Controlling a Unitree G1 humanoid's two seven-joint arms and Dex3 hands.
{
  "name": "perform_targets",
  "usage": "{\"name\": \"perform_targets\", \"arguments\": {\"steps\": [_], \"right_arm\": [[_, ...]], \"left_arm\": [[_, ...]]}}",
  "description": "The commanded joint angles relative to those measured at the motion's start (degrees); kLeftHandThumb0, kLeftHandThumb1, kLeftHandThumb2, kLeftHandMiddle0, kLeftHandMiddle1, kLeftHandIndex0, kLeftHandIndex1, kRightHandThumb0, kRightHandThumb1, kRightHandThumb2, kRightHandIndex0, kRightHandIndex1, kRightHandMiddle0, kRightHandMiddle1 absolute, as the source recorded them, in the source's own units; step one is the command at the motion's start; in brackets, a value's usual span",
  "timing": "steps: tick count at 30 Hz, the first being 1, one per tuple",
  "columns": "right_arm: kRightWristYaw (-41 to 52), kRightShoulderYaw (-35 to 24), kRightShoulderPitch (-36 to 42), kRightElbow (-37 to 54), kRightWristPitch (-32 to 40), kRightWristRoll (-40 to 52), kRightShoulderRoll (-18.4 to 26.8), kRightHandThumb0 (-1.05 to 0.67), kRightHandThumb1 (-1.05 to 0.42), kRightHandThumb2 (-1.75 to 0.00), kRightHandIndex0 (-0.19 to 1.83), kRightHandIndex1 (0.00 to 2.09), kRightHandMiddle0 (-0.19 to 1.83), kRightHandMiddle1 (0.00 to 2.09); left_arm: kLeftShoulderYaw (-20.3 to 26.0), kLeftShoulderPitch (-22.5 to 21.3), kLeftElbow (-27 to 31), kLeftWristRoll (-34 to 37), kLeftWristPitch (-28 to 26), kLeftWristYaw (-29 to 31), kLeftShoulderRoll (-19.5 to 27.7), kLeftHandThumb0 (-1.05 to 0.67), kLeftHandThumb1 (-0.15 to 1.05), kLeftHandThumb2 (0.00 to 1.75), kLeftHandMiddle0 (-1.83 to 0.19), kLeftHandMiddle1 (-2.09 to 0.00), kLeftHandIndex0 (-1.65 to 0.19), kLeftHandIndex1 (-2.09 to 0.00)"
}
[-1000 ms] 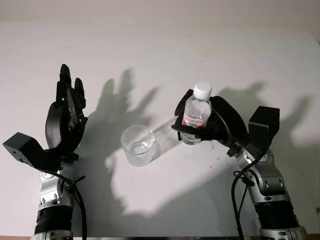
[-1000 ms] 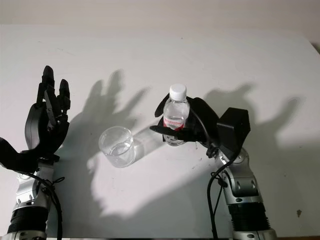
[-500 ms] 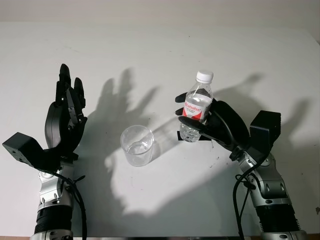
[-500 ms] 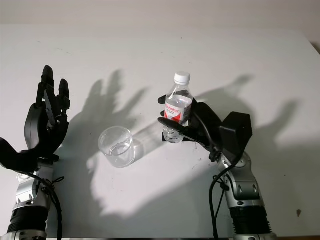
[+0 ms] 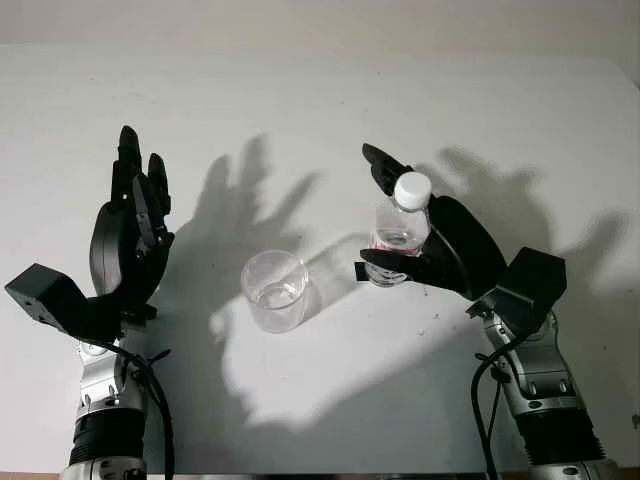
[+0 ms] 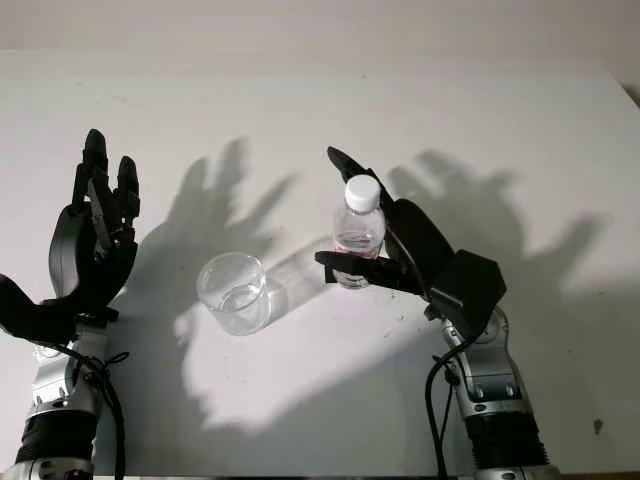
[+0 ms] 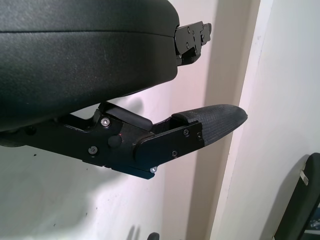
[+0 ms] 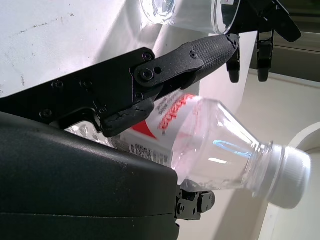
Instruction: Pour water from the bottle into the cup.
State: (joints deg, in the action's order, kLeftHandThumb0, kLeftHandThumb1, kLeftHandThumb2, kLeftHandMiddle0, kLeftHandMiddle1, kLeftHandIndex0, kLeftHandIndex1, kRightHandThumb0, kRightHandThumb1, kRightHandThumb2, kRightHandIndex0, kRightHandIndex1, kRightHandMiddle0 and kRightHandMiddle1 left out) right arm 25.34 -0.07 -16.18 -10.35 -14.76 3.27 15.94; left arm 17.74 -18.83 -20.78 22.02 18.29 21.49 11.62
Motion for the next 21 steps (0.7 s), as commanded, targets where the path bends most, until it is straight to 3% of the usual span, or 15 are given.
{"name": "perform_targets", "arguments": {"steps": [1,7,21], "right_arm": [[0.4,-0.4,0.8,-0.2,-1.3,0.9,0.3,-0.89,-0.97,-0.05,-0.19,0.01,-0.18,0.12],[1.2,-0.9,1.4,0.2,-1.2,2.0,0.7,-0.95,-0.97,-0.05,-0.19,0.0,-0.19,0.0],[0.9,-2.5,1.9,-2.3,0.1,6.5,-1.7,-0.97,-0.97,-0.06,-0.19,0.0,-0.19,0.0]], "left_arm": [[0.1,0.0,-0.2,-0.4,0.4,0.0,0.2,-0.7,1.05,0.73,0.19,0.0,0.19,0.0],[0.3,-0.2,-0.5,0.0,0.1,0.0,0.1,-0.7,1.05,0.71,0.19,0.0,0.19,0.0],[0.2,-0.2,-0.3,0.5,0.1,0.4,-0.1,-0.7,1.05,0.71,0.19,0.0,0.19,0.0]]}}
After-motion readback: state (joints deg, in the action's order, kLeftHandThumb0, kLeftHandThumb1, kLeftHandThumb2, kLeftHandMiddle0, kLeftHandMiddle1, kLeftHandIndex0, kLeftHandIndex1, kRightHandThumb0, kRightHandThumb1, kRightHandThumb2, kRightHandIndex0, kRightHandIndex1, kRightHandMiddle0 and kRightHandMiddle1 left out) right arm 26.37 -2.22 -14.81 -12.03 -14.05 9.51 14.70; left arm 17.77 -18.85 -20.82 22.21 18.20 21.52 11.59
